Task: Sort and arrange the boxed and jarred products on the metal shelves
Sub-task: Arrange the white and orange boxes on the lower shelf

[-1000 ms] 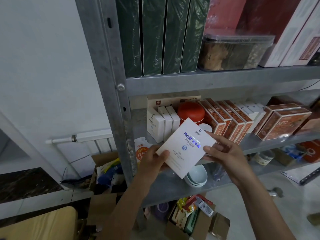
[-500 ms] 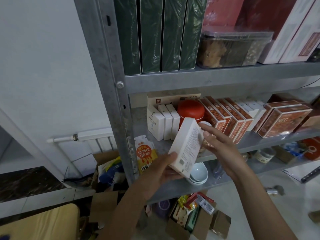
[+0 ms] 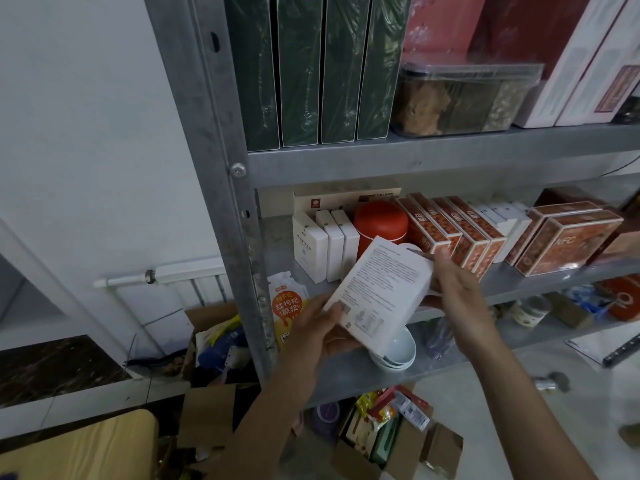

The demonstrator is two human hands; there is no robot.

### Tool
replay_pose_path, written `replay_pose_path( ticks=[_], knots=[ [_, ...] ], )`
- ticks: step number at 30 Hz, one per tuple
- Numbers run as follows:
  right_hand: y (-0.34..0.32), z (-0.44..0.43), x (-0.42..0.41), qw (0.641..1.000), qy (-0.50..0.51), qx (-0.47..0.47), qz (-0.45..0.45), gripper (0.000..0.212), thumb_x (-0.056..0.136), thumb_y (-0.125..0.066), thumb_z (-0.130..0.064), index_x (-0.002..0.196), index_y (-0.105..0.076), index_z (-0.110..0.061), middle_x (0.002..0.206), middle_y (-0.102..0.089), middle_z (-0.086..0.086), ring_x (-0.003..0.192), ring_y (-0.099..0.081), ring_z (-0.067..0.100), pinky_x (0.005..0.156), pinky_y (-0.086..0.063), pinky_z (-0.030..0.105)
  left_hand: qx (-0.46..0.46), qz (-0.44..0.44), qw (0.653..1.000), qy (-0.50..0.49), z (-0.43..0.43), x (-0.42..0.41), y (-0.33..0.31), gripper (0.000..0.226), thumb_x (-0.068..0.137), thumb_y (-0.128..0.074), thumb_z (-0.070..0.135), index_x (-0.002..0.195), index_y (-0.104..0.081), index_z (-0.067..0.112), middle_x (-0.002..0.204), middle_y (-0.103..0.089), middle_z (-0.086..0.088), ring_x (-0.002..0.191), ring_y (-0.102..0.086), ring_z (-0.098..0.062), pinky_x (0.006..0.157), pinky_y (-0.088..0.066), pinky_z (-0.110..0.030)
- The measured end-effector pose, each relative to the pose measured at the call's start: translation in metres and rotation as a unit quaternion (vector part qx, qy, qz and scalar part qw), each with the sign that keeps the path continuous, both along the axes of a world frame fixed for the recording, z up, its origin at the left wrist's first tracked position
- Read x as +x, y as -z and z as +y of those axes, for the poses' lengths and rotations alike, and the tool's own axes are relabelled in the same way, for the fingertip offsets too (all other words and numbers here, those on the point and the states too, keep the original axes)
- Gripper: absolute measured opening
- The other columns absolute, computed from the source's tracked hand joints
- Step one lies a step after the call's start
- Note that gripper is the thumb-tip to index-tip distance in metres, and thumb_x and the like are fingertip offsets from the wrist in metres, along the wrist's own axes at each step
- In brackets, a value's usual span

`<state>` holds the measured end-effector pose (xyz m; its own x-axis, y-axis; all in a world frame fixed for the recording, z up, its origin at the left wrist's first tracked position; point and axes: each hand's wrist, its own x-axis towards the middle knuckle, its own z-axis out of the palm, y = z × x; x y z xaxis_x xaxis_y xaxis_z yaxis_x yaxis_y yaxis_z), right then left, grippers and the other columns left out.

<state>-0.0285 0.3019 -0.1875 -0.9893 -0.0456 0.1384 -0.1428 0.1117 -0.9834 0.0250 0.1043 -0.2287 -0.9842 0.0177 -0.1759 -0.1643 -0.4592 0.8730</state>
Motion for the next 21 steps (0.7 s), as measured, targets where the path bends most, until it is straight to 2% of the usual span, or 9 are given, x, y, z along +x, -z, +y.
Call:
replay_pose_path(
  ticks=[2, 4, 6, 9, 12, 15, 17, 19, 21],
  knots=[
    [-0.004, 0.008, -0.006, 0.998, -0.057, -0.024, -0.017, 0.048, 0.097, -0.032, -0.061, 0.120, -0.066, -0.037, 0.117, -0.068, -0.020, 0.108, -0.063, -0.001, 0.085, -0.052, 0.026, 0.153, -0.082, 0.985, -0.008, -0.003, -0.001, 0.000, 0.030, 0.079, -0.065, 0.018, 0.103, -0.064, 0.001, 0.097, -0.073, -0.017, 0.084, -0.073, -0.028, 0.059, -0.060, -0.033],
    [-0.007, 0.017, -0.011, 0.989, -0.145, -0.023, -0.005, 0.040, 0.095, -0.047, -0.038, 0.134, -0.054, -0.043, 0.138, -0.054, -0.022, 0.126, -0.050, -0.002, 0.098, -0.044, 0.028, 0.239, -0.136, 0.962, -0.005, -0.006, -0.001, -0.002, 0.027, 0.073, -0.065, 0.014, 0.096, -0.064, -0.002, 0.088, -0.073, -0.020, 0.072, -0.073, -0.029, 0.048, -0.058, -0.032],
    [-0.010, 0.018, -0.014, 0.974, -0.217, 0.056, 0.030, 0.063, 0.089, -0.052, -0.010, 0.138, -0.045, -0.048, 0.145, -0.040, -0.031, 0.135, -0.035, -0.008, 0.102, -0.039, 0.018, 0.254, -0.161, 0.954, 0.008, -0.007, -0.001, -0.006, 0.033, 0.070, -0.066, 0.013, 0.099, -0.063, -0.003, 0.086, -0.071, -0.022, 0.065, -0.072, -0.029, 0.043, -0.056, -0.031],
    [-0.009, 0.009, -0.020, 0.962, -0.213, 0.150, 0.076, 0.063, 0.089, -0.063, -0.003, 0.132, -0.045, -0.045, 0.134, -0.046, -0.037, 0.131, -0.038, -0.010, 0.103, -0.037, 0.018, 0.253, -0.186, 0.949, 0.025, -0.009, -0.001, -0.010, 0.048, 0.072, -0.065, 0.013, 0.116, -0.058, -0.006, 0.091, -0.067, -0.025, 0.064, -0.070, -0.030, 0.046, -0.058, -0.031],
    [-0.012, 0.000, -0.026, 0.969, -0.170, 0.160, 0.087, 0.051, 0.081, -0.073, -0.004, 0.113, -0.054, -0.039, 0.113, -0.059, -0.035, 0.114, -0.053, -0.010, 0.092, -0.047, 0.017, 0.251, -0.185, 0.950, 0.015, -0.014, -0.003, -0.012, 0.033, 0.085, -0.058, 0.015, 0.111, -0.059, -0.006, 0.088, -0.068, -0.027, 0.064, -0.070, -0.032, 0.047, -0.058, -0.033],
    [-0.012, -0.010, -0.028, 0.968, -0.137, 0.178, 0.108, 0.039, 0.079, -0.076, -0.010, 0.102, -0.057, -0.036, 0.099, -0.066, -0.027, 0.099, -0.060, -0.009, 0.078, -0.051, 0.011, 0.005, -0.143, 0.989, -0.035, -0.020, -0.005, -0.011, 0.030, 0.103, -0.043, 0.025, 0.106, -0.063, 0.003, 0.085, -0.072, -0.021, 0.066, -0.072, -0.027, 0.059, -0.061, -0.035],
    [-0.006, -0.018, -0.028, 0.967, -0.062, 0.196, 0.148, 0.034, 0.078, -0.078, -0.017, 0.099, -0.060, -0.035, 0.097, -0.066, -0.023, 0.088, -0.063, -0.003, 0.068, -0.049, 0.009, -0.205, -0.085, 0.971, -0.089, -0.023, -0.003, -0.006, 0.031, 0.105, -0.038, 0.032, 0.094, -0.062, 0.015, 0.086, -0.070, -0.012, 0.073, -0.071, -0.025, 0.072, -0.061, -0.041],
    [0.002, -0.030, -0.028, 0.939, 0.016, 0.281, 0.195, 0.030, 0.077, -0.080, -0.024, 0.103, -0.066, -0.024, 0.103, -0.068, -0.010, 0.087, -0.063, 0.006, 0.067, -0.046, 0.013, -0.391, 0.042, 0.903, -0.171, -0.025, 0.004, 0.003, 0.027, 0.103, -0.040, 0.030, 0.085, -0.057, 0.018, 0.085, -0.063, -0.013, 0.080, -0.068, -0.030, 0.078, -0.057, -0.049],
    [0.013, -0.042, -0.030, 0.888, 0.076, 0.389, 0.235, 0.035, 0.076, -0.082, -0.030, 0.105, -0.070, -0.013, 0.101, -0.072, 0.003, 0.087, -0.066, 0.018, 0.063, -0.043, 0.018, -0.525, 0.208, 0.783, -0.259, -0.031, 0.012, 0.009, 0.030, 0.103, -0.039, 0.027, 0.097, -0.064, 0.011, 0.094, -0.066, -0.014, 0.088, -0.068, -0.029, 0.079, -0.059, -0.041]
  ],
)
